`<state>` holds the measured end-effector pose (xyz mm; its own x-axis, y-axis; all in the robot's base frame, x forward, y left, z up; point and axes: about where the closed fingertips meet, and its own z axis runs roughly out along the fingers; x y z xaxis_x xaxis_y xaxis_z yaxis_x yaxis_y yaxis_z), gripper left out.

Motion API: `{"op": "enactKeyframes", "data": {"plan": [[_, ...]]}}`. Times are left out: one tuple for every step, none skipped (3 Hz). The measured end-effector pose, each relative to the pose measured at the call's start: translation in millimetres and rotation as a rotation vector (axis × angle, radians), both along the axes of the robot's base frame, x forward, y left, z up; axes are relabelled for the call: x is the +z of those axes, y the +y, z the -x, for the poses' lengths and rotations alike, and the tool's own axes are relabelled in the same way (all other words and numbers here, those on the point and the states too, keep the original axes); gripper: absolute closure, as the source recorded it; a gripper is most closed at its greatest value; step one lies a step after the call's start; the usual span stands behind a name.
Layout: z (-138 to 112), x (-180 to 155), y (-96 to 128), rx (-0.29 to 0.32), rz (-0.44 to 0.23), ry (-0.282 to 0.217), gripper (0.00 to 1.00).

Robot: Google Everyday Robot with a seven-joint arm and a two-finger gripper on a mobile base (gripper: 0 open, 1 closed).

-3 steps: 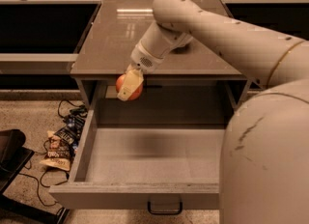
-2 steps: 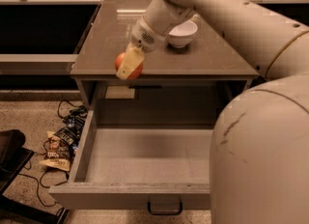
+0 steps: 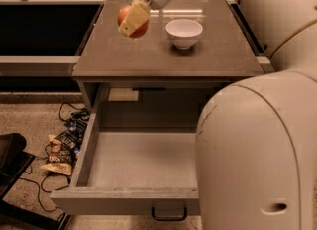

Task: Pick apple from top drawer and place on counter

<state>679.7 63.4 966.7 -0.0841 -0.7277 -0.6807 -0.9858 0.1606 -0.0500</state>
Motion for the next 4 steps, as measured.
{"op": "enactKeyframes", "data": {"plan": [[-20,14,11,-0.035,-0.059,-0.040,1.00],[-33,5,32,-0.069,-0.062,-0.063,1.00],[-38,-32,47,-0.105,-0.015,-0.059,1.00],[-34,-82,54,-0.147,0.045,-0.040,1.00]]}}
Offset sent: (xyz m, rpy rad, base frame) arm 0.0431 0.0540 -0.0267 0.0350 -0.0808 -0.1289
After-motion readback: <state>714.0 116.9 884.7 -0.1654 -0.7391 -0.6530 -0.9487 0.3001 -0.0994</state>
